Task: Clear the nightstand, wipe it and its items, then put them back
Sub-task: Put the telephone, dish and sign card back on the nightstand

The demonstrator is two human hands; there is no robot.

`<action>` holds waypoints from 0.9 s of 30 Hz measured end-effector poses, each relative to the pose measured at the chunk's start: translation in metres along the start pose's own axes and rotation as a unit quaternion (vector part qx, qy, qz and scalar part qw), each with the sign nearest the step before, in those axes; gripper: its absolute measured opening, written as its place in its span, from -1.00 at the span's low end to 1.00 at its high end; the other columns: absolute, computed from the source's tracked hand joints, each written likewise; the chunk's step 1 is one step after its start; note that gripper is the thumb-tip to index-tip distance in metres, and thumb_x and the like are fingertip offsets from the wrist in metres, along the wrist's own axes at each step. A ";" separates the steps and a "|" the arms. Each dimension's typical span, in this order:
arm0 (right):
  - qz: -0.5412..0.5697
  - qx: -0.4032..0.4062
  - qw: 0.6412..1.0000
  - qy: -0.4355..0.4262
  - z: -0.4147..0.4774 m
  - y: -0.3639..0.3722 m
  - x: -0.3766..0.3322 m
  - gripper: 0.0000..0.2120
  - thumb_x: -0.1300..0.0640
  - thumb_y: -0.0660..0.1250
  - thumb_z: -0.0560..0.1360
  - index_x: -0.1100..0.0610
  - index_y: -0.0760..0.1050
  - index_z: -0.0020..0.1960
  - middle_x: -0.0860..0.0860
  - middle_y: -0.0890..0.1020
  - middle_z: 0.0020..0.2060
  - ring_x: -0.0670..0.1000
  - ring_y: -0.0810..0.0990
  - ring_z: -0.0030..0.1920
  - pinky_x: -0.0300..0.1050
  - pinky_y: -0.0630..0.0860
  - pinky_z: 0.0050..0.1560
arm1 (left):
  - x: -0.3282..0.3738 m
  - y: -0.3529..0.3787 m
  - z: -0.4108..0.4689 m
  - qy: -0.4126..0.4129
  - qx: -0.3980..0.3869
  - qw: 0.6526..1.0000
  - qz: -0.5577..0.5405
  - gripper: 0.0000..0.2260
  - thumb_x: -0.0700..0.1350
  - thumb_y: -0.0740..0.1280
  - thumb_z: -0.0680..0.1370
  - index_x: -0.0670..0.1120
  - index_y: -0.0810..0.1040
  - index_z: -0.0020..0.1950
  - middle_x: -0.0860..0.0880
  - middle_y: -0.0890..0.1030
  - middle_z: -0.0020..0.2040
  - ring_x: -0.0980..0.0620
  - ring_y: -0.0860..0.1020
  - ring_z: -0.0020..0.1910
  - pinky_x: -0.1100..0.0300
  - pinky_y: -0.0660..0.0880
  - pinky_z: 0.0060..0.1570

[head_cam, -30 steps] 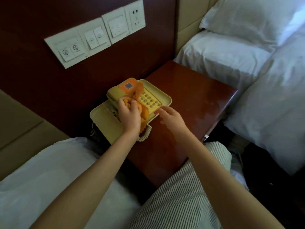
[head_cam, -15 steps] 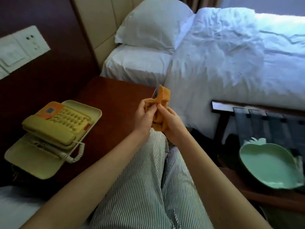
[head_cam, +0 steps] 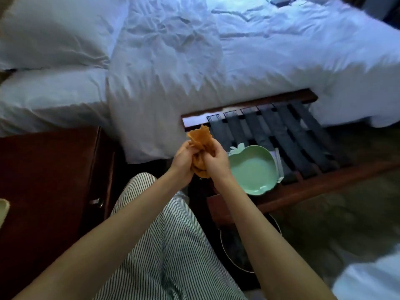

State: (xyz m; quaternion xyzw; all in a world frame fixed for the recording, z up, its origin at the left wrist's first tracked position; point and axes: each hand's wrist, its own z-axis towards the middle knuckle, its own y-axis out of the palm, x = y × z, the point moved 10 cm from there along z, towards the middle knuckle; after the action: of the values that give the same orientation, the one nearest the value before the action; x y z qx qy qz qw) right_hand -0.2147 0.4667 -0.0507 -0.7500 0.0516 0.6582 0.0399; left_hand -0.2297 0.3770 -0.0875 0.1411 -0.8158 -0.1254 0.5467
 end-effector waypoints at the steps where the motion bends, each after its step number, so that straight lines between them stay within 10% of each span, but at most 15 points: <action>1: -0.007 0.009 1.000 0.007 0.001 -0.010 0.001 -0.68 0.46 0.17 0.46 0.15 0.52 0.05 0.06 0.62 -0.10 -0.01 0.57 -0.04 -0.11 0.50 0.09 | -0.006 0.010 0.002 -0.014 -0.018 1.000 0.012 -0.82 -0.28 0.16 0.55 -0.19 0.49 0.09 -0.10 0.59 -0.16 0.00 0.57 -0.20 0.21 0.54 -0.26; 8: -0.072 0.016 0.992 0.105 0.017 -0.091 0.033 -0.77 0.24 0.20 0.56 0.07 0.46 0.18 -0.01 0.57 -0.06 -0.06 0.52 -0.02 -0.32 0.47 -0.08 | -0.051 0.076 0.019 -0.130 -0.182 0.948 0.225 -0.90 -0.15 0.23 0.58 -0.05 0.44 0.09 -0.01 0.56 -0.10 0.07 0.57 -0.14 0.08 0.58 -0.26; 14: -0.173 0.060 0.980 0.082 0.039 -0.126 0.034 -0.75 0.13 0.14 0.60 0.13 0.43 0.24 -0.02 0.52 -0.02 -0.02 0.48 -0.02 -0.14 0.38 -0.06 | -0.032 0.085 0.100 -0.054 -0.067 0.976 0.202 -0.74 -0.09 0.25 0.56 -0.22 0.50 0.16 -0.10 0.56 -0.14 0.01 0.56 -0.26 0.19 0.52 -0.38; 20: -0.381 0.065 0.922 0.014 0.047 -0.144 0.039 -0.64 0.24 0.17 0.53 0.17 0.42 0.32 0.12 0.48 0.23 0.11 0.42 0.24 -0.03 0.34 0.24 | -0.055 0.101 0.132 -0.034 -0.135 0.916 0.377 -0.44 0.21 0.23 0.49 0.04 0.27 0.44 -0.05 0.49 0.29 0.02 0.44 0.27 0.10 0.31 0.34; 27: -0.543 0.086 0.835 0.011 0.046 -0.151 0.049 -0.53 0.20 0.16 0.55 0.10 0.24 0.45 0.08 0.32 0.38 0.11 0.20 0.40 0.00 0.08 0.40 | -0.063 0.033 0.067 0.035 0.096 0.886 0.452 -0.58 0.02 0.31 0.53 -0.15 0.38 0.31 -0.17 0.43 0.23 -0.15 0.34 0.26 0.10 0.23 0.25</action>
State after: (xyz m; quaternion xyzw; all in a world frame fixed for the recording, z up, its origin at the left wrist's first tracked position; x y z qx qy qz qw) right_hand -0.2336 0.6215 -0.1068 -0.6584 -0.3067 0.5153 0.4549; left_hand -0.2719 0.4343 -0.1541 -0.1869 -0.7793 0.2196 0.5564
